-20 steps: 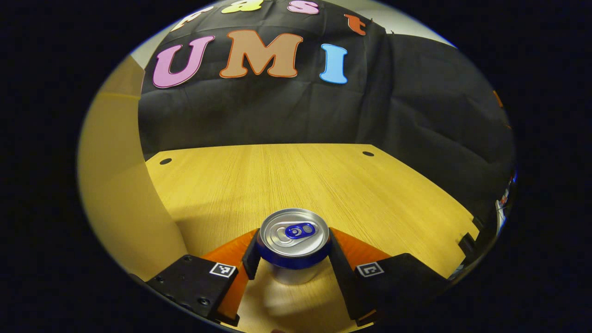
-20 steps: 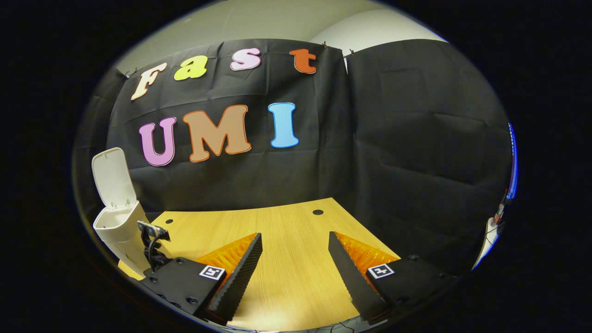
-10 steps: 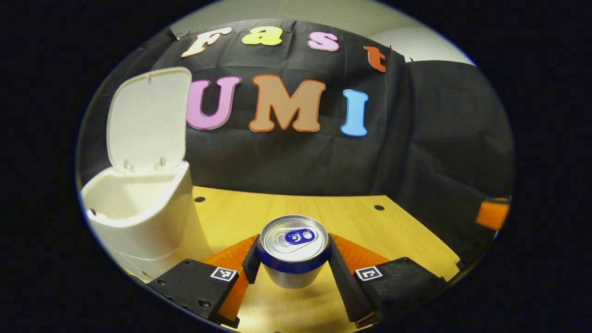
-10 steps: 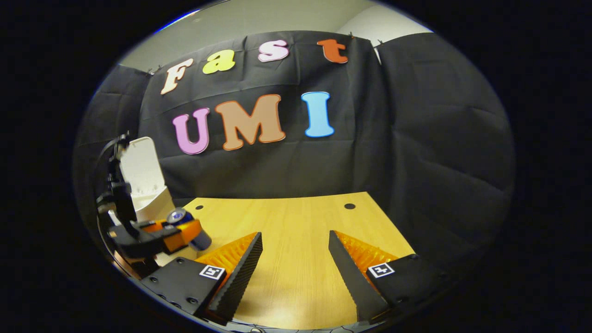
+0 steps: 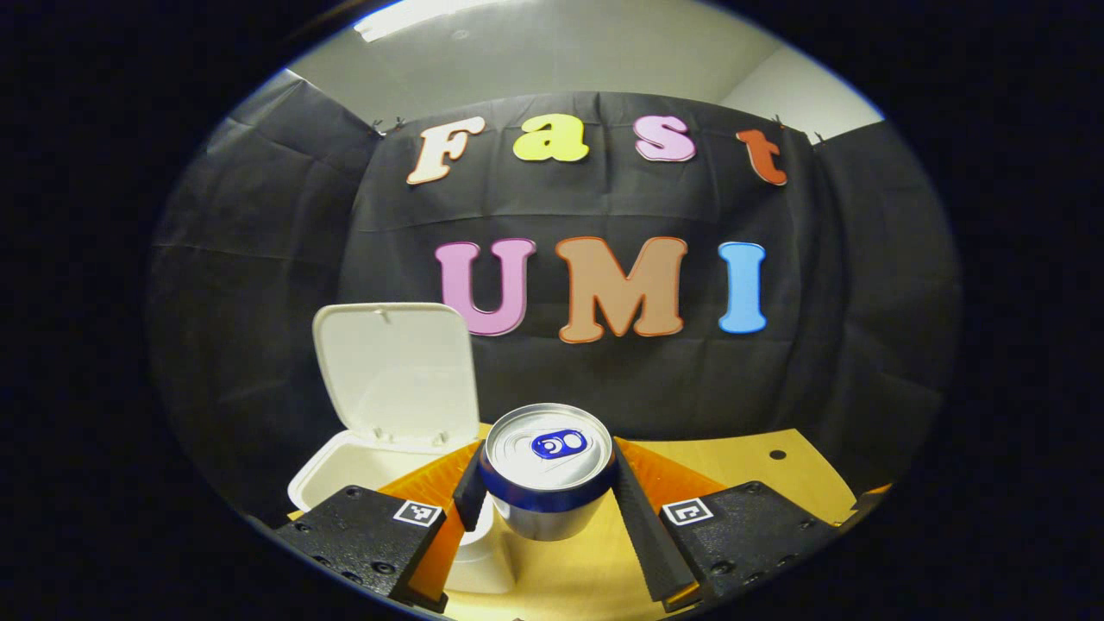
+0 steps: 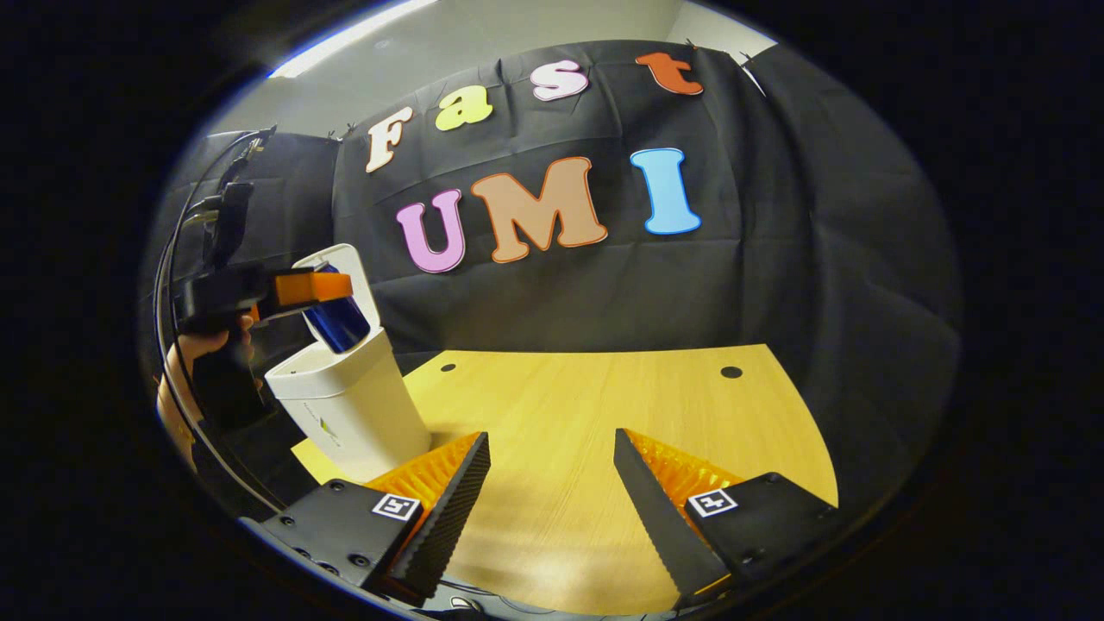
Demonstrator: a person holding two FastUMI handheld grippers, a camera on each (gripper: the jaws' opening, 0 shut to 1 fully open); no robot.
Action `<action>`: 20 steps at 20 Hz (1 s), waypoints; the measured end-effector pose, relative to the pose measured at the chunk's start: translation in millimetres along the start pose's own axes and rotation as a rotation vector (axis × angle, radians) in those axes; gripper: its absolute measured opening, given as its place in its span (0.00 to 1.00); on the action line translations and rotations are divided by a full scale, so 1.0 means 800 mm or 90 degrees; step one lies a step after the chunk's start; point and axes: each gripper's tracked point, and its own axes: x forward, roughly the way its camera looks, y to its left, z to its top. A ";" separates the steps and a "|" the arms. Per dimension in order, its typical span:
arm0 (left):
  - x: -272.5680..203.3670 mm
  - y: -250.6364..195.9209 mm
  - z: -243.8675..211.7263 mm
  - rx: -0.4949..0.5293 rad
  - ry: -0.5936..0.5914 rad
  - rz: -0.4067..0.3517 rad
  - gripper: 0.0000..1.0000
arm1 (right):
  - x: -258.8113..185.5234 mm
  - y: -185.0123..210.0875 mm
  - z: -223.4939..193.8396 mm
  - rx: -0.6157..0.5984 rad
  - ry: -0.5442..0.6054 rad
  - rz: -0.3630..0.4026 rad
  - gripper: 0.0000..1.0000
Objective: Press the lid of the desktop garbage bin to open it, pick up the crumpled paper on the desktop and throw it into the bin, then pick up the pop can on the desktop and drop it into the bin, and finally close the garbage bin lid.
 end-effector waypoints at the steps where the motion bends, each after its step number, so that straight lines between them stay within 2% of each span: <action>1: 0.000 0.023 0.007 0.007 -0.003 0.022 0.77 | 0.000 0.001 -0.001 0.001 0.004 0.005 0.97; 4: 0.006 0.084 0.001 0.027 0.013 0.074 0.77 | -0.003 -0.002 0.004 -0.004 -0.003 0.000 0.97; 6: 0.009 0.113 -0.011 0.023 0.029 0.088 0.77 | -0.004 -0.002 0.010 -0.002 -0.014 -0.015 0.97; 14: 0.042 0.142 -0.036 0.012 0.052 0.039 0.82 | -0.003 -0.001 0.021 0.023 -0.015 -0.078 0.96; 17: 0.048 0.146 -0.016 0.001 0.043 0.026 0.82 | 0.012 0.020 0.034 0.013 -0.015 -0.086 0.96; 20: 0.054 0.151 0.018 -0.003 0.023 0.019 0.82 | 0.022 0.022 0.040 0.006 -0.012 -0.086 0.96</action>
